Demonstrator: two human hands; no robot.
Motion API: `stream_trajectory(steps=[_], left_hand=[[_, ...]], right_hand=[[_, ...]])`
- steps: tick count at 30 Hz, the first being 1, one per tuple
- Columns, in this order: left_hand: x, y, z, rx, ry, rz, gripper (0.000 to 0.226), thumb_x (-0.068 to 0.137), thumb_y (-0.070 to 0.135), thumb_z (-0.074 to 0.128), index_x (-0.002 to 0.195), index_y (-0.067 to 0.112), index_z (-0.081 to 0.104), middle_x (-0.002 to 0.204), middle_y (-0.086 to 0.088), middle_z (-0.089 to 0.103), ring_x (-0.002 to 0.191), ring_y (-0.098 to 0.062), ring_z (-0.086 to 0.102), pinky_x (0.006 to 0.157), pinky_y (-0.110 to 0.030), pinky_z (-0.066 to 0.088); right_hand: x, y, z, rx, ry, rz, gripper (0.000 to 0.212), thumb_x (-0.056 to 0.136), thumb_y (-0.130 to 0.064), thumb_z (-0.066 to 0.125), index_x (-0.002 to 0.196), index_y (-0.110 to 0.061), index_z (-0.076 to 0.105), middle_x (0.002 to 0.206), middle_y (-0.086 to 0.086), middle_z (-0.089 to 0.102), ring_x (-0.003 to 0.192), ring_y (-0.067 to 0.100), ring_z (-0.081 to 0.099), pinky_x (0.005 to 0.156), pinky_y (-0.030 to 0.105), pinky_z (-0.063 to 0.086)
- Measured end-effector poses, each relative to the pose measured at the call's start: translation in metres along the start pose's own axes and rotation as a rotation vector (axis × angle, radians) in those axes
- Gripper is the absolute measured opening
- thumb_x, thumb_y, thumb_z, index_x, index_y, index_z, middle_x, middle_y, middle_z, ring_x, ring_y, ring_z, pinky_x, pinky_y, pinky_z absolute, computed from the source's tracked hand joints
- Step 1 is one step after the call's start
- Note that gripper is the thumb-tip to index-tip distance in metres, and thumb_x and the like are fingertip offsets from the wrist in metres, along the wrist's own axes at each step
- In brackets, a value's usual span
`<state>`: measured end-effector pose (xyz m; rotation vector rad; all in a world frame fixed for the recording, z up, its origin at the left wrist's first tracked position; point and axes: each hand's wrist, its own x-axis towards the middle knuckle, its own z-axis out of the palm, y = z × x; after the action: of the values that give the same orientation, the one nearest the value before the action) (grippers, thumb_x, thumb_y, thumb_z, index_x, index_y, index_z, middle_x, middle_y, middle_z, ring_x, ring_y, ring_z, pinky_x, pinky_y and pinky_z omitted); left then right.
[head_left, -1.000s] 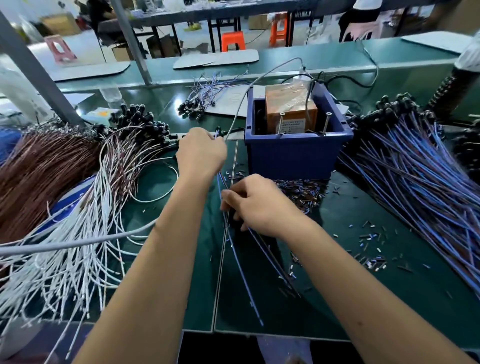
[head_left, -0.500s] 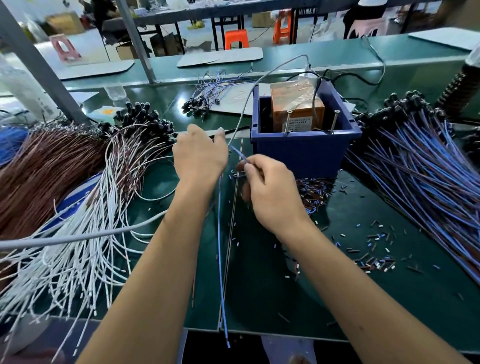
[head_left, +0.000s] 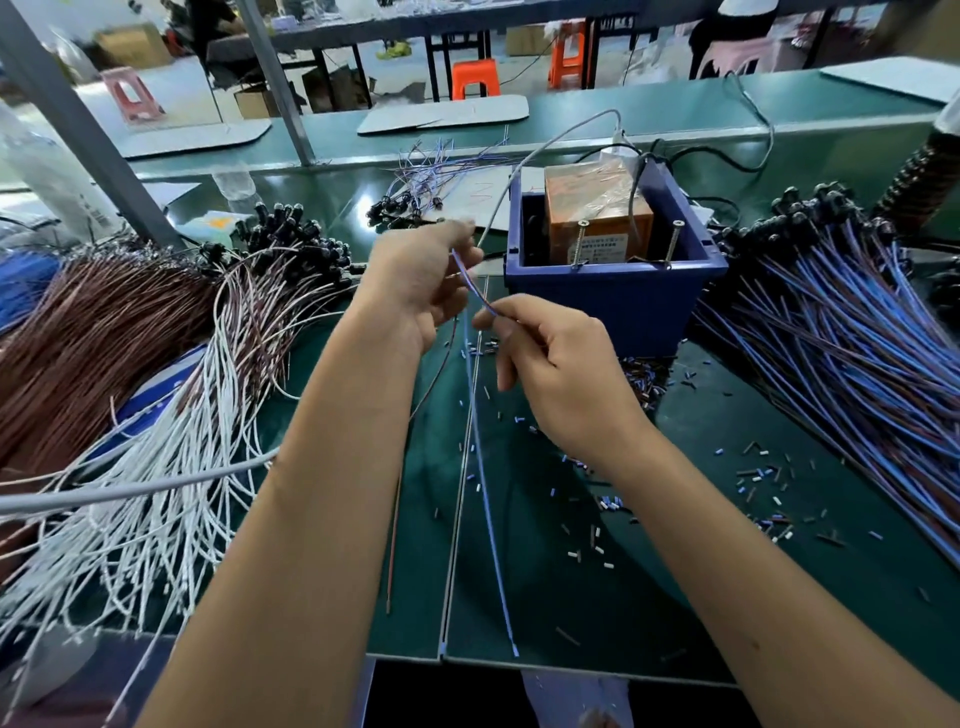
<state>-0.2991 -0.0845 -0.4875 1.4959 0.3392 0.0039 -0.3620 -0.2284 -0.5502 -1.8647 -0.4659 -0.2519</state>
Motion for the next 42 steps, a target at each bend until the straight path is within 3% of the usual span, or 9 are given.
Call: stream_trajectory(steps=[7, 11, 15, 20, 26, 33, 36, 39, 42], left_hand=[[0.012, 0.005, -0.001, -0.256, 0.078, 0.039, 0.013, 0.101, 0.017, 0.06, 0.09, 0.011, 0.057, 0.055, 0.003, 0.06, 0.042, -0.008, 0.047, 0.041, -0.018, 0.038], [0.022, -0.001, -0.006, -0.185, 0.105, 0.029, 0.025, 0.102, 0.02, 0.063, 0.079, 0.013, 0.057, 0.045, 0.008, 0.044, 0.036, -0.005, 0.037, 0.037, -0.018, 0.031], [0.021, -0.001, -0.006, -0.026, 0.121, 0.1, 0.026, 0.104, 0.03, 0.06, 0.087, 0.014, 0.071, 0.059, 0.007, 0.041, 0.042, -0.005, 0.033, 0.04, -0.019, 0.029], [0.018, 0.006, 0.003, 0.091, 0.121, 0.218, 0.03, 0.099, 0.036, 0.068, 0.08, 0.013, 0.076, 0.073, 0.003, 0.058, 0.051, -0.01, 0.036, 0.048, -0.023, 0.034], [0.015, 0.005, 0.009, 0.104, -0.015, 0.083, 0.032, 0.104, 0.033, 0.056, 0.088, 0.015, 0.077, 0.067, 0.002, 0.045, 0.059, -0.012, 0.04, 0.053, -0.023, 0.037], [0.025, 0.001, 0.0, 0.094, 0.028, 0.07, 0.028, 0.105, 0.024, 0.056, 0.095, 0.007, 0.076, 0.07, 0.001, 0.061, 0.055, -0.009, 0.053, 0.046, -0.016, 0.046], [0.032, -0.003, -0.005, 0.257, 0.11, 0.159, 0.028, 0.104, 0.018, 0.058, 0.089, 0.003, 0.075, 0.069, -0.004, 0.064, 0.049, -0.015, 0.057, 0.045, -0.021, 0.046], [0.038, -0.008, -0.016, 0.57, 0.217, 0.267, 0.033, 0.099, 0.022, 0.06, 0.072, 0.012, 0.077, 0.066, -0.004, 0.071, 0.063, -0.026, 0.067, 0.059, -0.029, 0.053], [0.044, -0.014, -0.025, 0.733, 0.314, 0.318, 0.028, 0.093, 0.026, 0.06, 0.082, 0.009, 0.079, 0.081, -0.015, 0.076, 0.085, -0.038, 0.073, 0.084, -0.044, 0.062]], right_hand=[[-0.006, 0.015, -0.002, -0.149, -0.171, 0.094, 0.021, 0.107, -0.019, 0.055, 0.1, -0.018, 0.075, 0.064, -0.001, 0.067, 0.059, 0.021, 0.061, 0.061, 0.035, 0.051], [-0.005, 0.017, -0.004, -0.217, -0.176, 0.097, 0.02, 0.106, -0.02, 0.058, 0.101, -0.02, 0.078, 0.075, -0.005, 0.065, 0.064, 0.012, 0.058, 0.065, 0.034, 0.048], [-0.002, 0.014, -0.006, -0.244, -0.117, 0.101, 0.013, 0.104, -0.025, 0.061, 0.11, -0.015, 0.068, 0.095, -0.003, 0.065, 0.086, 0.015, 0.06, 0.081, 0.039, 0.051], [0.005, 0.006, 0.001, 0.0, -0.177, 0.238, 0.044, 0.104, -0.042, 0.059, 0.141, -0.019, 0.05, 0.103, -0.001, 0.075, 0.096, 0.015, 0.07, 0.088, 0.047, 0.058], [0.018, 0.008, 0.008, 0.176, -0.086, 0.235, 0.027, 0.109, -0.025, 0.056, 0.101, -0.004, 0.071, 0.085, 0.014, 0.077, 0.063, 0.022, 0.069, 0.059, 0.031, 0.055], [0.016, 0.016, 0.009, 0.21, 0.047, 0.266, 0.023, 0.105, -0.021, 0.061, 0.091, -0.01, 0.076, 0.081, 0.013, 0.075, 0.07, 0.02, 0.066, 0.073, 0.048, 0.058], [0.014, 0.016, 0.009, 0.318, 0.104, 0.304, 0.025, 0.106, -0.015, 0.058, 0.087, -0.011, 0.074, 0.079, 0.012, 0.075, 0.067, 0.02, 0.067, 0.065, 0.038, 0.058], [0.011, 0.014, 0.008, 0.349, 0.152, 0.252, 0.024, 0.106, -0.015, 0.057, 0.087, -0.015, 0.072, 0.082, 0.014, 0.076, 0.071, 0.025, 0.071, 0.064, 0.033, 0.059], [0.01, 0.007, 0.004, 0.348, 0.235, 0.132, 0.023, 0.107, -0.017, 0.056, 0.091, -0.016, 0.072, 0.086, 0.011, 0.077, 0.078, 0.028, 0.073, 0.069, 0.031, 0.061]])
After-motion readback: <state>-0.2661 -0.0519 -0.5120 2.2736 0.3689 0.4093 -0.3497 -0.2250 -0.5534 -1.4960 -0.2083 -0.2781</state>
